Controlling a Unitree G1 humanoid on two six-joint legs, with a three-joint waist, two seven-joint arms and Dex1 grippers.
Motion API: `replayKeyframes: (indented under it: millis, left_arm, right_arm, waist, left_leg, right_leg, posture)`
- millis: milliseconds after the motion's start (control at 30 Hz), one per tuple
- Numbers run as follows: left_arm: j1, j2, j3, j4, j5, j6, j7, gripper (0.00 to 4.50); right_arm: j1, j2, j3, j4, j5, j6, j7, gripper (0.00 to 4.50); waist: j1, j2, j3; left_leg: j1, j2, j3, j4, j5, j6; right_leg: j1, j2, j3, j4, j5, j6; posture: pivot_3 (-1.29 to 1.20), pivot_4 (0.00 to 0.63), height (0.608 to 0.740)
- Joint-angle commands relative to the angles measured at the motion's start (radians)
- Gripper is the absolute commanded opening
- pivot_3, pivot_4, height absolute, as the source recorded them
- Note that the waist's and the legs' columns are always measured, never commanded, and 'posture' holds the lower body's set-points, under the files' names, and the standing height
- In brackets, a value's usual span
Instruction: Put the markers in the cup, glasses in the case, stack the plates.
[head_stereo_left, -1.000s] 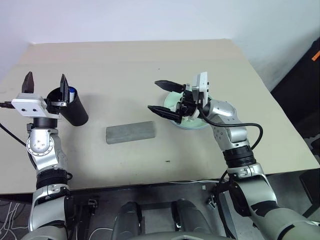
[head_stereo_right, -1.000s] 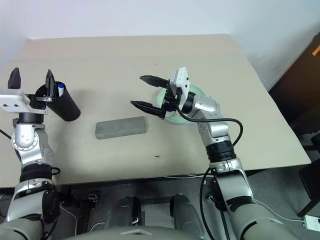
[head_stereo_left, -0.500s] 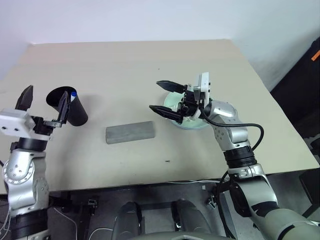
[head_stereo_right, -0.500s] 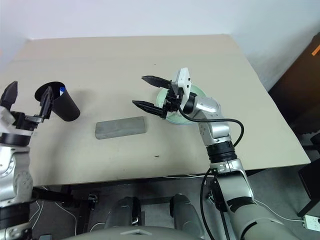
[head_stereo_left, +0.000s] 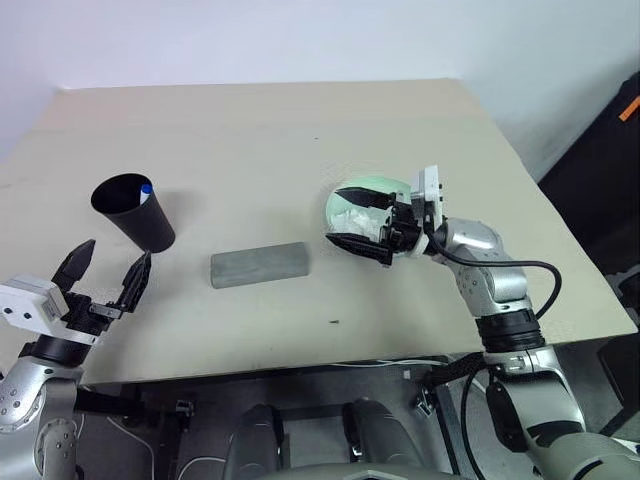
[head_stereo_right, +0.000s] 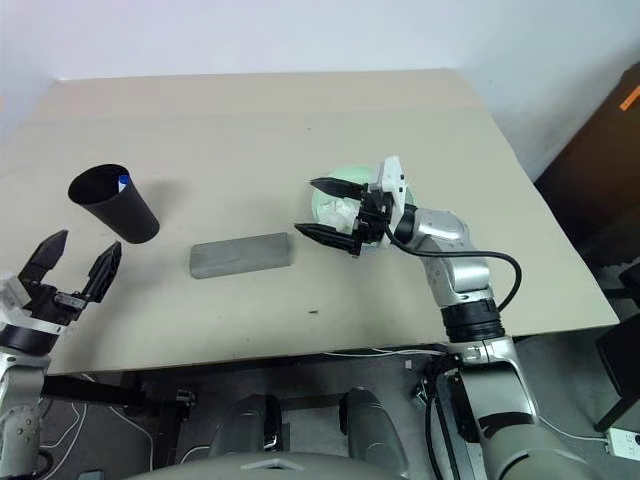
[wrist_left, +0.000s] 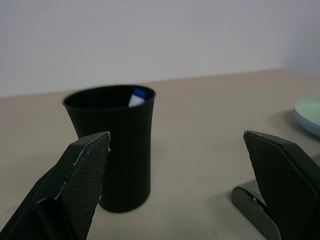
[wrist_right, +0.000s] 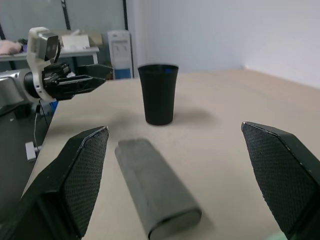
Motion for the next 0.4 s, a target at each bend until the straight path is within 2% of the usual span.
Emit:
replayKeyframes:
  millis: [33, 400]
  left_arm:
    - [-0.018, 0.011, 0.008, 0.024, -0.008, 0.01, -0.043, 4.47]
    - [-0.066, -0.006, -0.012, 0.101, 0.055, 0.005, -0.067, 4.47]
  right_arm:
    - [0.009, -0.022, 0.0, -0.063, 0.006, 0.006, 0.008, 4.5]
    - [0.034, -0.042, -0.007, -0.1, -0.01, -0.003, -0.027, 4.5]
  waist:
    - [0.0, 0.0, 0.0]
    - [0.001, 0.0, 0.0]
  left_leg:
    - [0.0, 0.0, 0.0, 0.0, 0.0, 0.0]
    - [0.0, 0.0, 0.0, -0.001, 0.0, 0.0]
  right_leg:
    - [0.0, 0.0, 0.0, 0.0, 0.0, 0.0]
    - [-0.001, 0.0, 0.001, 0.0, 0.0, 0.0]
  posture:
    - [0.0, 0.15, 0.726]
    - [0.0, 0.15, 0.726]
